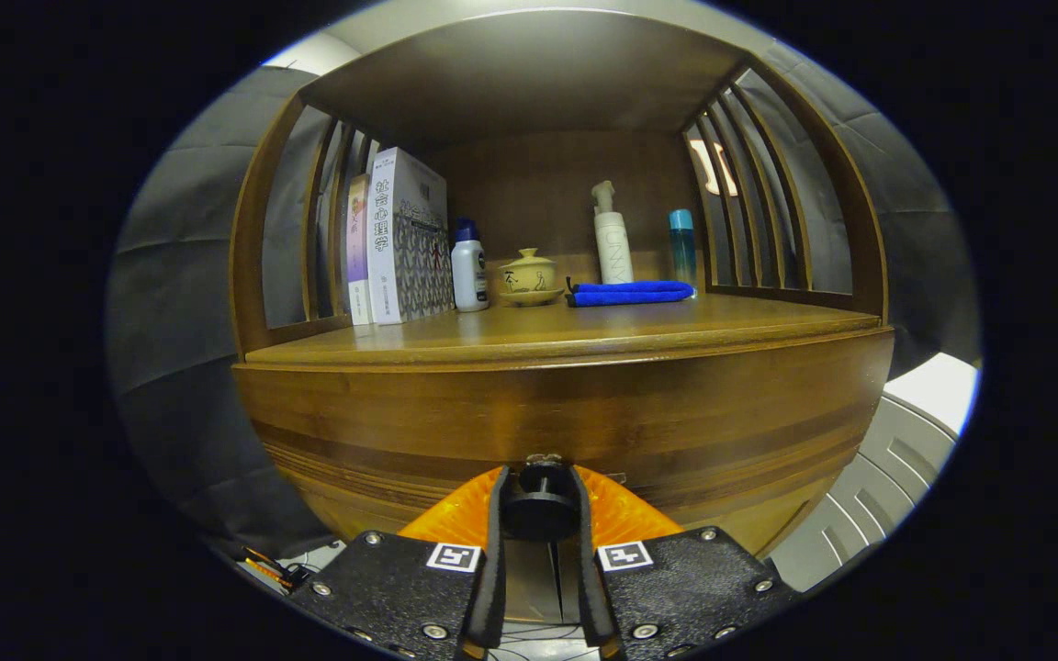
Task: Pull open the drawer, take out the items inside it, and place them on the countertop above the cabinet.
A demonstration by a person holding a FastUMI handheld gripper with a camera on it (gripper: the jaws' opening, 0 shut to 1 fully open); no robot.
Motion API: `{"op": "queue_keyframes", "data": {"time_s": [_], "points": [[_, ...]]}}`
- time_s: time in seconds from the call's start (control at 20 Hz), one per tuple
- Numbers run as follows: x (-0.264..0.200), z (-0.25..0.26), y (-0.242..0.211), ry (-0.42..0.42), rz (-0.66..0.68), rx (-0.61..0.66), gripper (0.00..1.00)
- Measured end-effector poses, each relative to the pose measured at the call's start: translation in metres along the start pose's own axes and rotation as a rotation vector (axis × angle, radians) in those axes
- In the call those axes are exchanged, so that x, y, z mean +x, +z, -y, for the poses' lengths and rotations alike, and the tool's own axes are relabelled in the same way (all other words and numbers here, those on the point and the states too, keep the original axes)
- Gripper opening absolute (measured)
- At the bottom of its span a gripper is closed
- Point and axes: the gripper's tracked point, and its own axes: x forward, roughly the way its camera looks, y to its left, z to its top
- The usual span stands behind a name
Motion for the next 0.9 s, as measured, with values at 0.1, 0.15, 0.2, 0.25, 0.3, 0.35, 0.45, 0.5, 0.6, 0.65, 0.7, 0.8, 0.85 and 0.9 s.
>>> {"op": "queue_keyframes", "data": {"time_s": [0.1, 0.15, 0.2, 0.25, 0.3, 0.35, 0.45, 0.5, 0.6, 0.65, 0.7, 0.8, 0.85, 0.9], "points": [[-0.008, 0.0, -0.002, 0.005, -0.001, 0.002, 0.32], [-0.013, 0.0, -0.003, 0.009, -0.004, 0.01, 0.32], [-0.018, -0.001, -0.005, 0.014, -0.006, 0.018, 0.32], [-0.023, -0.001, -0.005, 0.018, -0.007, 0.023, 0.32], [-0.029, -0.001, -0.006, 0.021, -0.006, 0.022, 0.32], [-0.034, -0.001, -0.007, 0.021, -0.004, 0.016, 0.32], [-0.045, -0.002, -0.01, 0.021, 0.0, 0.006, 0.32], [-0.049, -0.002, -0.011, 0.02, 0.0, 0.006, 0.32], [-0.059, -0.002, -0.013, 0.022, -0.002, 0.009, 0.32], [-0.063, -0.003, -0.013, 0.022, -0.002, 0.011, 0.32], [-0.067, -0.003, -0.015, 0.022, -0.002, 0.011, 0.32], [-0.074, -0.004, -0.016, 0.022, 0.001, 0.008, 0.32], [-0.078, -0.004, -0.017, 0.023, 0.002, 0.004, 0.32], [-0.082, -0.004, -0.018, 0.025, 0.002, 0.003, 0.32]]}}
